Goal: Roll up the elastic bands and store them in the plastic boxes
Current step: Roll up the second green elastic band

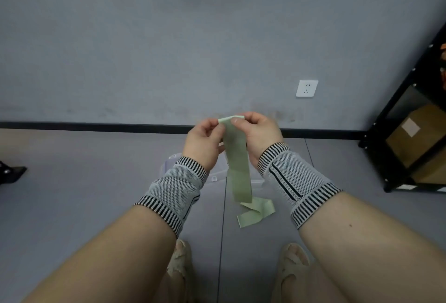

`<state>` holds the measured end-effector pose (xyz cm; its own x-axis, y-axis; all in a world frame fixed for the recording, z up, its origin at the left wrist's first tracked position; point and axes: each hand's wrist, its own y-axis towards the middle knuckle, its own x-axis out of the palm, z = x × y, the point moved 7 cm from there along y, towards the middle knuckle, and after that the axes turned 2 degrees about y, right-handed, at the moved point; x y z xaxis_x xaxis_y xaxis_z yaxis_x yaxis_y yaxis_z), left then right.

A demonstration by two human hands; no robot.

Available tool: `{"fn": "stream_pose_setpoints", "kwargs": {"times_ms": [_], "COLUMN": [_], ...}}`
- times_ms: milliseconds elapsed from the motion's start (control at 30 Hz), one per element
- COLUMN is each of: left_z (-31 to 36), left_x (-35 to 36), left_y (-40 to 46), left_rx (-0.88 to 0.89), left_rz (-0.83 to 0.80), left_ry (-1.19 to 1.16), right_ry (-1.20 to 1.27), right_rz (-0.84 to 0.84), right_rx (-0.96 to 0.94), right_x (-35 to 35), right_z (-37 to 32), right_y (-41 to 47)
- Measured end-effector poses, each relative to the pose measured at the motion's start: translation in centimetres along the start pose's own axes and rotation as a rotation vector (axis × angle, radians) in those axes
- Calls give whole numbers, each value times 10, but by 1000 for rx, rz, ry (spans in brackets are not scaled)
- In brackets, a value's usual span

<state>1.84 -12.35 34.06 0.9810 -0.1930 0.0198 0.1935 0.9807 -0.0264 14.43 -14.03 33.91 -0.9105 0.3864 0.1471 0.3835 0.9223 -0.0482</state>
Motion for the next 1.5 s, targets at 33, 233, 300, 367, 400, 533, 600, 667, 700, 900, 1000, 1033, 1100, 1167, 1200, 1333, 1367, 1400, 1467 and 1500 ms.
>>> {"fn": "stream_pose_setpoints", "kwargs": {"times_ms": [33, 233, 300, 367, 400, 533, 600, 667, 700, 900, 1000, 1033, 1100, 1167, 1200, 1333, 1367, 1400, 1467, 1500], "left_z": [-3, -20, -27, -33, -34, -41, -46, -49, -52, -60, -63, -63, -64, -66, -67, -74, -75, -75, -74, -75], "left_x": [1, -5, -8, -7, -5, -5, -6, -4, -4, 0, -1, -2, -4, -4, -3, -1, 0, 0, 0, 0], "left_y": [1, 11, 14, 15, 16, 23, 27, 28, 29, 31, 34, 35, 37, 39, 40, 41, 41, 42, 44, 45], "left_rx": [25, 77, 60, 38, 35, 27, 15, 3, -6, -53, -26, -17, -10, -14, -16, -75, -83, -82, -72, -69], "left_rz": [5, 56, 55, 33, 8, -12, -16, -46, -61, -106, -94, -81, -66, -77, -89, -141, -151, -154, -150, -150], "left_ry": [38, 130, 108, 73, 59, 64, 69, 57, 46, 44, 113, 137, 163, 181, 182, 96, 82, 86, 110, 120], "right_ry": [53, 92, 89, 78, 70, 40, 32, 28, 32, 45, 17, -7, -56, -112, -144, -208, -212, -217, -225, -224], "right_rz": [26, -6, -40, -56, -63, -76, -87, -86, -81, -39, -38, -51, -81, -103, -109, -87, -79, -73, -74, -79], "right_rx": [35, 81, 55, 34, 27, 5, -9, -13, -9, 36, 33, 23, 2, -15, -27, -70, -75, -77, -76, -73], "right_x": [-1, -6, -7, -6, -6, -6, -6, -8, -9, -17, -19, -19, -16, -16, -16, -17, -18, -18, -18, -18], "right_z": [7, 28, 32, 36, 39, 45, 46, 49, 52, 67, 69, 69, 66, 64, 63, 62, 62, 62, 63, 64], "right_y": [1, 2, 4, 5, 6, 11, 14, 16, 17, 22, 23, 24, 24, 26, 27, 31, 31, 32, 33, 34]}}
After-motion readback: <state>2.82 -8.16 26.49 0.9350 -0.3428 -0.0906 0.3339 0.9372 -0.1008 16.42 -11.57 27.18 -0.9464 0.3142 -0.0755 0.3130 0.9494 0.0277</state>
